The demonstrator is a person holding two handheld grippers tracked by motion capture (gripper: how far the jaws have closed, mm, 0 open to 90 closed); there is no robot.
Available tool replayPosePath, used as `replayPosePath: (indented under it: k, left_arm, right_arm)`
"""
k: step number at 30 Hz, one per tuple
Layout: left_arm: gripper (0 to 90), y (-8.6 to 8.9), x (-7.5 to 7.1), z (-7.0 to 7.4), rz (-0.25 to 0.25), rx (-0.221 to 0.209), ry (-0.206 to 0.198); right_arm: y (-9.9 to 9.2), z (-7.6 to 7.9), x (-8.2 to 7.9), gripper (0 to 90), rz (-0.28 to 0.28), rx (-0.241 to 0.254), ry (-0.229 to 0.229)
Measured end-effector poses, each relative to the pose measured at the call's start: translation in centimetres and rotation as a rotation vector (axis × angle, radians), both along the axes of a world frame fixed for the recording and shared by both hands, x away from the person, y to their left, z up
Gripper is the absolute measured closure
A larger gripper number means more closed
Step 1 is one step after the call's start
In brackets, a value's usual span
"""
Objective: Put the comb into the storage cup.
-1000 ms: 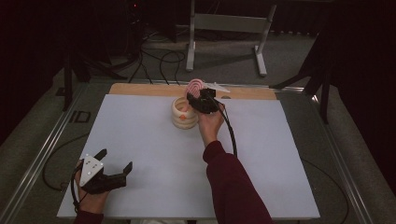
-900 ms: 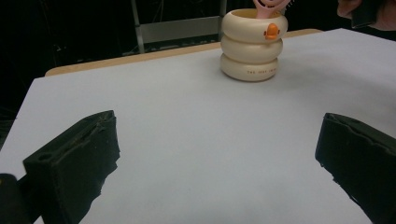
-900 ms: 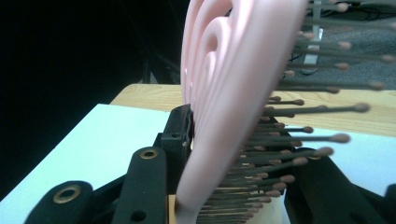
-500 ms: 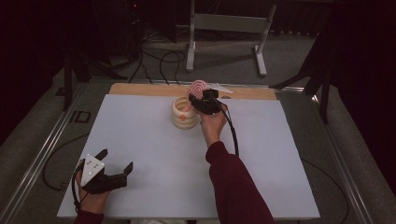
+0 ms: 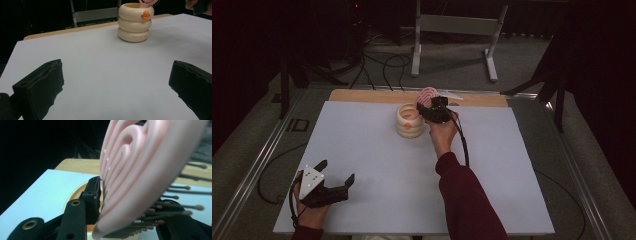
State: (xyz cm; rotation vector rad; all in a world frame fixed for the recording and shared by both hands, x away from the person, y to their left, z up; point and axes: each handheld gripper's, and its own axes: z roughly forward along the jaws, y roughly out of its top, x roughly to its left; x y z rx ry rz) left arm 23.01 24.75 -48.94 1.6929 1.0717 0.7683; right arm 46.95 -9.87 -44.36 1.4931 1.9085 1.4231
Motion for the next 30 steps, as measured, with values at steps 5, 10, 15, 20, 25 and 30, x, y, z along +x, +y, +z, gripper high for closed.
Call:
replayPosePath:
  k: [5, 10, 15, 20, 25, 30]
  left_arm:
    - [0.3, 0.0, 0.0, 0.0, 0.001, 0.000, 0.000]
    - [0.3, 0.0, 0.0, 0.0, 0.002, 0.003, 0.002]
    - [0.3, -0.1, 0.0, -0.1, 0.001, 0.006, 0.004]
    - [0.3, -0.1, 0.0, -0.1, 0.001, 0.008, 0.004]
    - [0.3, -0.2, 0.0, -0.1, 0.000, 0.008, 0.004]
    - [0.3, -0.1, 0.0, -0.1, 0.001, 0.013, 0.005]
  right_arm:
    - [-0.1, -0.1, 0.1, 55.6, 0.004, -0.005, 0.009]
    - [-0.2, 0.0, 0.0, 49.6, 0.027, -0.051, -0.027]
    - [-0.5, 0.1, -0.1, 40.4, 0.028, -0.069, -0.036]
    - [-0.7, 0.2, -0.1, 31.3, 0.018, -0.096, -0.035]
    - [-0.9, 0.2, -0.1, 21.5, 0.035, -0.080, -0.024]
    - [-1.0, 0.3, -0.1, 15.9, 0.042, -0.103, -0.020]
